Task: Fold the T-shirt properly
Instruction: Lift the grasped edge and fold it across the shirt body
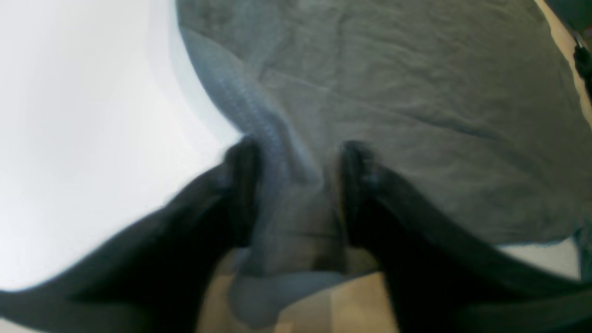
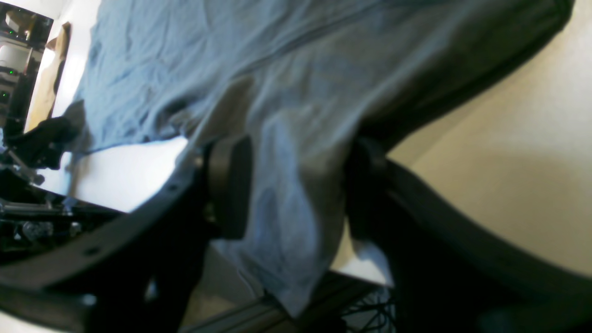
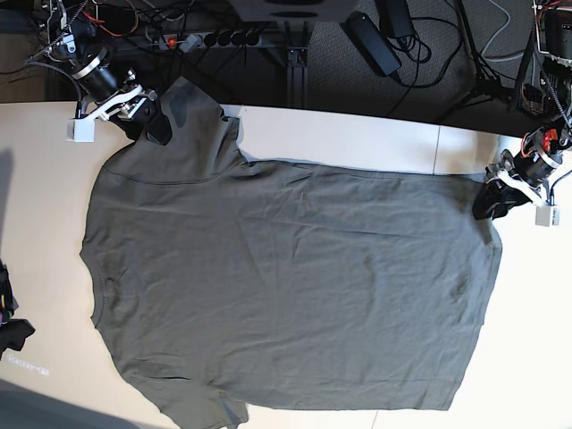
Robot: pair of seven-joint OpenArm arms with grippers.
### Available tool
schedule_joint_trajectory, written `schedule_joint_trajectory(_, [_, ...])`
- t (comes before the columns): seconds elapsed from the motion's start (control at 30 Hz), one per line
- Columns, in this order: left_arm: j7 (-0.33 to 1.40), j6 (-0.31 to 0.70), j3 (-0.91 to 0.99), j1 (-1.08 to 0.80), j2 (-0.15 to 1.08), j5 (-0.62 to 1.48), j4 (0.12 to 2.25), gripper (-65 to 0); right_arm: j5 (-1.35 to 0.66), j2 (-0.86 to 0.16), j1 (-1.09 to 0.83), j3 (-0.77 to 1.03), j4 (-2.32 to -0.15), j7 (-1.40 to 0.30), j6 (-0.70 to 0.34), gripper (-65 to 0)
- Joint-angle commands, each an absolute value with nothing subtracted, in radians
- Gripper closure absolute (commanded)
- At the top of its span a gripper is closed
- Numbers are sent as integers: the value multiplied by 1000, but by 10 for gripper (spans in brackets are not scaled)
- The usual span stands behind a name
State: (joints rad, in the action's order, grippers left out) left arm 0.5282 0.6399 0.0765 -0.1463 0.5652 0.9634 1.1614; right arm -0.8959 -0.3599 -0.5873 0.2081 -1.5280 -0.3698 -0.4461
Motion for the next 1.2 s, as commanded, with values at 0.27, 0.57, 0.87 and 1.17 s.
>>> schedule_joint_trajectory(0.27, [564,698,60,-167,566,901,1149,0,-750,-365,-607,210,-1523,-445,-487,0])
schedule_joint_trajectory(0.57, [630,698,60,-167,583,913,1156,0,-751,-371,-613,257,-1632,-535,-487,0])
schedule_joint_trajectory(0.87, [771,698,173,-211,621,1079,1393,0,-880,-463,-609,432,-1760,-604,-494,0])
schedule_joint_trajectory(1.17, [805,698,176,-77,649,1067,1507,0,-849,-595,-526,498,-1840,-604,-506,0])
